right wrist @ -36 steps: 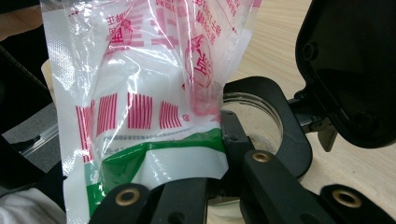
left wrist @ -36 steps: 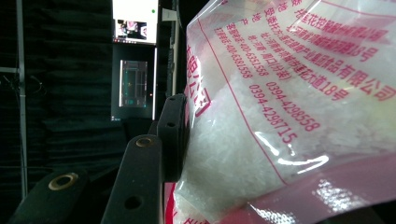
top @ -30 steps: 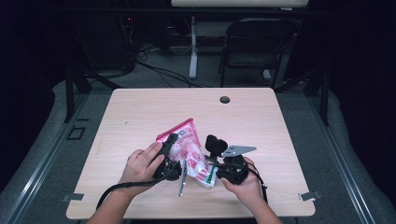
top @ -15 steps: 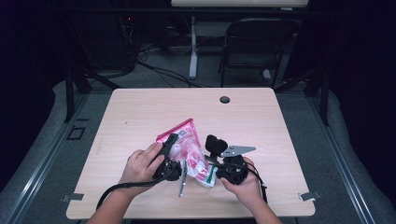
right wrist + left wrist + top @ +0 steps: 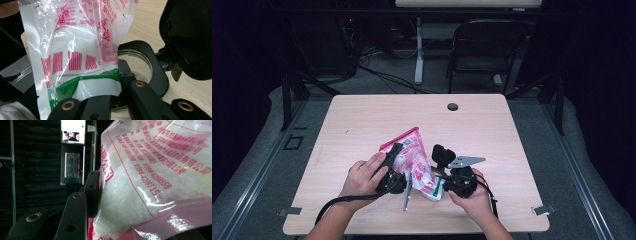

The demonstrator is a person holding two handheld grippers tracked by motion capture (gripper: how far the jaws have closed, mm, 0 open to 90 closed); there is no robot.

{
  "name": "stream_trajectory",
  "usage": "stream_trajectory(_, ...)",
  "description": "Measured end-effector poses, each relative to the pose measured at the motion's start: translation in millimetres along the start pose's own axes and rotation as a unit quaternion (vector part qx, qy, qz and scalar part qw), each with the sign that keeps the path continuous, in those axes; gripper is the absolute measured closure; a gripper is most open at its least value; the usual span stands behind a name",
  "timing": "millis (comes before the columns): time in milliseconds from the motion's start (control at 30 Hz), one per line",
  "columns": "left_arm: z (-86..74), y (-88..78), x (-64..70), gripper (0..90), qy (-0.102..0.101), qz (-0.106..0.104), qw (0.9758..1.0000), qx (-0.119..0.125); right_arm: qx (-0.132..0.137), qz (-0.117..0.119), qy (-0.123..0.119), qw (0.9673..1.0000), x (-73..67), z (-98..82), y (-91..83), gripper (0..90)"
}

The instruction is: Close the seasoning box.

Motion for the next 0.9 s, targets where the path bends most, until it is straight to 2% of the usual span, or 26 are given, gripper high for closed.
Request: stream_trajectory(900,1.2,-1.4,-1.0,64.9,-0.001,0.001,1.0000,-0.001,-0.001,-0.002,0.000,1.0000,-0.2,-0.4,0.5,89.6)
Point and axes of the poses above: each handheld gripper's, and its own axes: y roughly forward along the jaws, z roughly out of its top, x roughly to its right, the point moved 5 cm from there along y, roughly forward along the jaws, and after that the axes turned 10 degrees about y, right-handed, at the moved point
